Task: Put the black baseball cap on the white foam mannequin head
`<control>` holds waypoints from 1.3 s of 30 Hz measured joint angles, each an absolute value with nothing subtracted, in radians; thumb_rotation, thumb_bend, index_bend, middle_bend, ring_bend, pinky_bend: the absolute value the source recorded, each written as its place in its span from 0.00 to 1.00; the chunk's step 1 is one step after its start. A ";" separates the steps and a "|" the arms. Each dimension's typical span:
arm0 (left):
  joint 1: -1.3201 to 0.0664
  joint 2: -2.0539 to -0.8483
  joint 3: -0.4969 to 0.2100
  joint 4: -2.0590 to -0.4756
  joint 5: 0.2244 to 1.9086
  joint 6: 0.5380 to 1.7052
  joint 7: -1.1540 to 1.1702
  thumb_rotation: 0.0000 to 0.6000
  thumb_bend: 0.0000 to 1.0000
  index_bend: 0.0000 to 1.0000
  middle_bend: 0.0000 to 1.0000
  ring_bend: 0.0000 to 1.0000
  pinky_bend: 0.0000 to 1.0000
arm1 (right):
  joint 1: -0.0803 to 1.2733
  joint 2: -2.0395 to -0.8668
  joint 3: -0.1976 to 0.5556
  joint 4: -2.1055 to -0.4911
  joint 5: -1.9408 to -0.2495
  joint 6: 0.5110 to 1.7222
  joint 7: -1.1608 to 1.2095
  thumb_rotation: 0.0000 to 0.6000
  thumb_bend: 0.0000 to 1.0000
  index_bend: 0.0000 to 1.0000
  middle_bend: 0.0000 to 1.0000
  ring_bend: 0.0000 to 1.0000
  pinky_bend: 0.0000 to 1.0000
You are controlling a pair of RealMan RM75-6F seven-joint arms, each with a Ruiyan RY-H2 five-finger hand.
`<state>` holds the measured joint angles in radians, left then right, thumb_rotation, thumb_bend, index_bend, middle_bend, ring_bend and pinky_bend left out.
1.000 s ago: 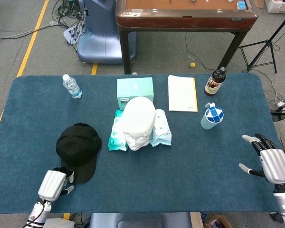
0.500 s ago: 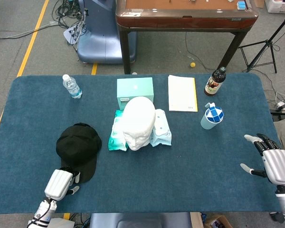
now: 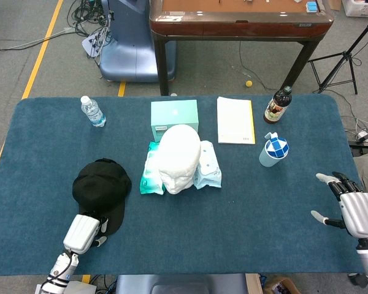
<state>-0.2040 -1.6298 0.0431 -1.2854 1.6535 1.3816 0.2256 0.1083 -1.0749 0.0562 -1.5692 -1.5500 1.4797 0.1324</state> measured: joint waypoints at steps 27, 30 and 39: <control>-0.202 -1.741 0.012 -1.046 1.680 1.530 0.119 1.00 0.02 0.60 0.71 0.44 0.56 | 0.104 -1.075 0.056 -1.568 -1.556 1.488 0.136 1.00 0.00 0.22 0.29 0.16 0.24; -0.204 -1.775 0.004 -0.961 1.694 1.577 0.060 1.00 0.02 0.58 0.65 0.41 0.56 | 0.104 -1.075 0.056 -1.568 -1.556 1.490 0.135 1.00 0.00 0.22 0.29 0.16 0.24; -0.217 -1.880 -0.031 -0.719 1.708 1.712 -0.122 1.00 0.02 0.57 0.60 0.39 0.55 | 0.103 -1.076 0.056 -1.569 -1.558 1.491 0.133 1.00 0.00 0.22 0.29 0.16 0.24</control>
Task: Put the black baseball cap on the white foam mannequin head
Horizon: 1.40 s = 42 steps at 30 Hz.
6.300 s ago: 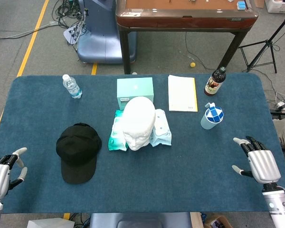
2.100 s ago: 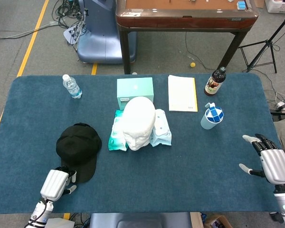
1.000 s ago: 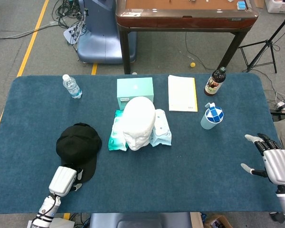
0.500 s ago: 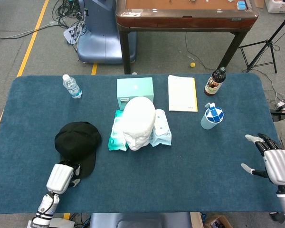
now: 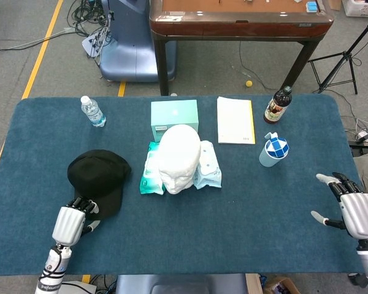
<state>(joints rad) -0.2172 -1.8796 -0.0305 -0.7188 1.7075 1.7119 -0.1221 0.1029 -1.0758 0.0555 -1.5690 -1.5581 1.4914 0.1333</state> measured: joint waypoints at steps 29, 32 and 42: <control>-0.309 -1.968 -0.094 -0.462 1.613 1.748 -0.360 1.00 0.36 0.53 0.54 0.34 0.54 | 0.103 -1.074 0.057 -1.568 -1.554 1.489 0.138 1.00 0.00 0.22 0.29 0.16 0.24; -0.309 -1.968 -0.093 -0.459 1.607 1.748 -0.364 1.00 0.36 0.53 0.53 0.34 0.54 | 0.104 -1.075 0.057 -1.568 -1.554 1.488 0.137 1.00 0.00 0.22 0.29 0.16 0.24; -0.313 -1.963 -0.099 -0.458 1.581 1.729 -0.342 1.00 0.36 0.53 0.52 0.33 0.54 | 0.102 -1.073 0.058 -1.569 -1.553 1.491 0.141 1.00 0.00 0.22 0.29 0.16 0.24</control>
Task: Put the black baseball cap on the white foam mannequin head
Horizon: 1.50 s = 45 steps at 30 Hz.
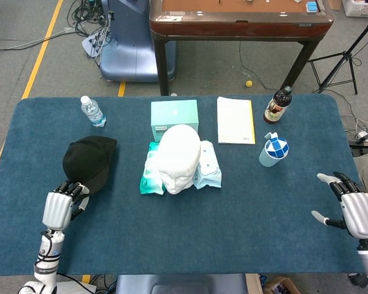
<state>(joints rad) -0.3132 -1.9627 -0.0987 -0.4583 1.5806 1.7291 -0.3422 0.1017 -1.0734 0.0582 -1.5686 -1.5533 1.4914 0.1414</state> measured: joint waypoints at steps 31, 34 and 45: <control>-0.362 -1.785 -0.078 -0.582 1.646 1.884 -0.210 1.00 0.39 0.69 0.63 0.42 0.54 | 0.089 -1.070 0.057 -1.569 -1.569 1.521 0.154 1.00 0.00 0.22 0.29 0.16 0.24; -0.366 -1.760 -0.083 -0.613 1.655 1.919 -0.195 1.00 0.39 0.69 0.64 0.43 0.54 | 0.088 -1.070 0.056 -1.569 -1.570 1.522 0.154 1.00 0.00 0.22 0.29 0.16 0.24; -0.375 -1.682 -0.110 -0.735 1.668 1.976 -0.143 1.00 0.39 0.70 0.65 0.44 0.56 | 0.087 -1.071 0.057 -1.569 -1.572 1.525 0.153 1.00 0.00 0.22 0.29 0.16 0.24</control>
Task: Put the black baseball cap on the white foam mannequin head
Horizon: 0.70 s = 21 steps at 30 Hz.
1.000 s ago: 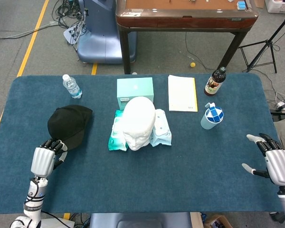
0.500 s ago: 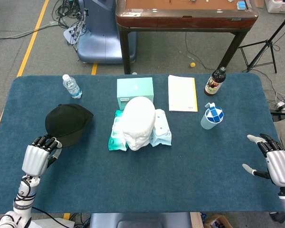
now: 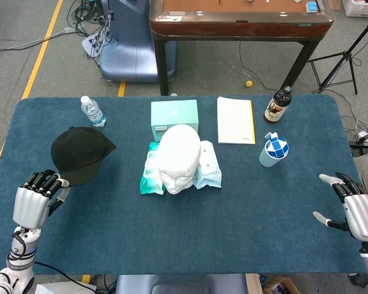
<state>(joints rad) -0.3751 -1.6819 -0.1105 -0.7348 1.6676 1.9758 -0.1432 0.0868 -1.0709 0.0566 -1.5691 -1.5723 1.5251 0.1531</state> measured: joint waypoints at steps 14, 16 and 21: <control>-0.425 -1.580 -0.180 -0.913 1.682 2.005 -0.063 1.00 0.39 0.71 0.66 0.44 0.57 | 0.084 -1.068 0.059 -1.567 -1.569 1.529 0.165 1.00 0.00 0.22 0.29 0.16 0.24; -0.439 -1.557 -0.190 -0.962 1.692 2.004 -0.033 1.00 0.39 0.71 0.66 0.44 0.58 | 0.084 -1.067 0.060 -1.567 -1.568 1.530 0.169 1.00 0.00 0.22 0.29 0.16 0.24; -0.472 -1.505 -0.211 -1.091 1.722 1.987 0.054 1.00 0.39 0.71 0.66 0.44 0.59 | 0.083 -1.064 0.062 -1.564 -1.567 1.532 0.179 1.00 0.00 0.22 0.29 0.16 0.24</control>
